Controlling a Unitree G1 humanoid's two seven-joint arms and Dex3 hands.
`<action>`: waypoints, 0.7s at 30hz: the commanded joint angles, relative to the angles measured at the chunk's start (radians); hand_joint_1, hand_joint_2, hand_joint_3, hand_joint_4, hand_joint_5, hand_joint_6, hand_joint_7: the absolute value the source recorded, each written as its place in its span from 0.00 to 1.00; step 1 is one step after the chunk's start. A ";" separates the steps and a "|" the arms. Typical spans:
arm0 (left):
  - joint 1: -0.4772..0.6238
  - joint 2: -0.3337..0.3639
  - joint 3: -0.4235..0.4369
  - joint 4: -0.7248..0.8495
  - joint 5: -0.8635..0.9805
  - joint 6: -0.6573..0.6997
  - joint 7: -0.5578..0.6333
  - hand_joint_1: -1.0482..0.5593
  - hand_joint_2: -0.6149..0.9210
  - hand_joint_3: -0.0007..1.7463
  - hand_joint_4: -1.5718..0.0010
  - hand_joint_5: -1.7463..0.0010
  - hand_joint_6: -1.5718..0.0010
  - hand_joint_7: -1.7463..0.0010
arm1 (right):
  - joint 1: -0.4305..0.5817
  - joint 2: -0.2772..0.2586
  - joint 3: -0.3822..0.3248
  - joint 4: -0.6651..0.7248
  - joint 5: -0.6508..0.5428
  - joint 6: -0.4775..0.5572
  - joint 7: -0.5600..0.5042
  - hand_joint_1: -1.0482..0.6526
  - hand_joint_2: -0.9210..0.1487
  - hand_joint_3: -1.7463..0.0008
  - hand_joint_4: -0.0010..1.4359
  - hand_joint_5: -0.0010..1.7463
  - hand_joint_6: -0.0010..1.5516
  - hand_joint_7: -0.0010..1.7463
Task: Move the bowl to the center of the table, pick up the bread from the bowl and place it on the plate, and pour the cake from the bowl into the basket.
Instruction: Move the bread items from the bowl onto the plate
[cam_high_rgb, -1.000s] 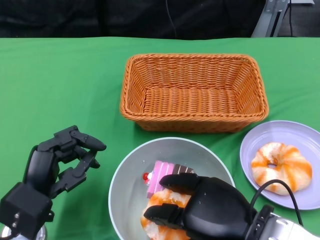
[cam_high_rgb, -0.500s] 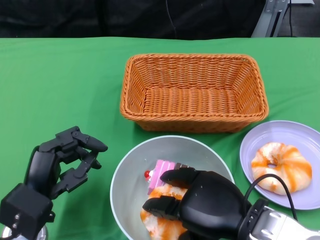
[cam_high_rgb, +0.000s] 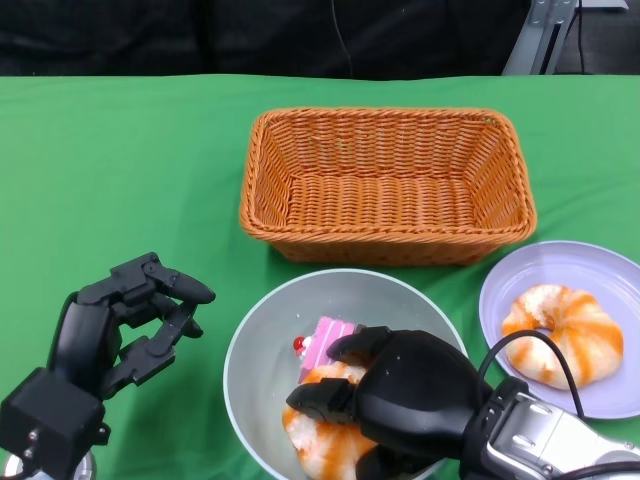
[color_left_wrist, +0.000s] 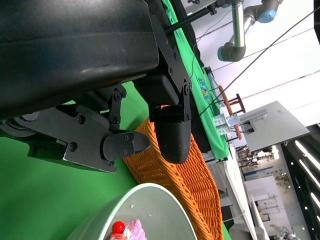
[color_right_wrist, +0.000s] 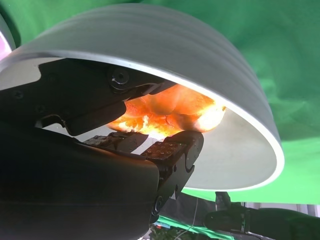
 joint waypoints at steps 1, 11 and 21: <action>0.002 0.007 0.002 -0.004 -0.010 -0.005 0.001 0.66 0.96 0.30 0.51 0.21 0.48 0.41 | 0.001 -0.013 0.005 0.052 0.003 0.020 0.017 0.22 0.00 0.95 0.38 0.02 0.33 0.00; 0.001 0.007 0.002 0.000 -0.012 -0.005 0.000 0.66 0.94 0.32 0.51 0.22 0.48 0.41 | -0.001 -0.007 -0.007 0.107 0.070 -0.016 -0.061 0.30 0.00 0.97 0.47 0.04 0.36 0.01; 0.001 0.005 0.003 0.003 -0.001 -0.012 0.013 0.67 0.93 0.35 0.51 0.22 0.48 0.41 | -0.050 0.019 0.006 0.303 0.130 -0.145 -0.307 0.46 0.00 0.95 0.69 0.27 0.60 0.06</action>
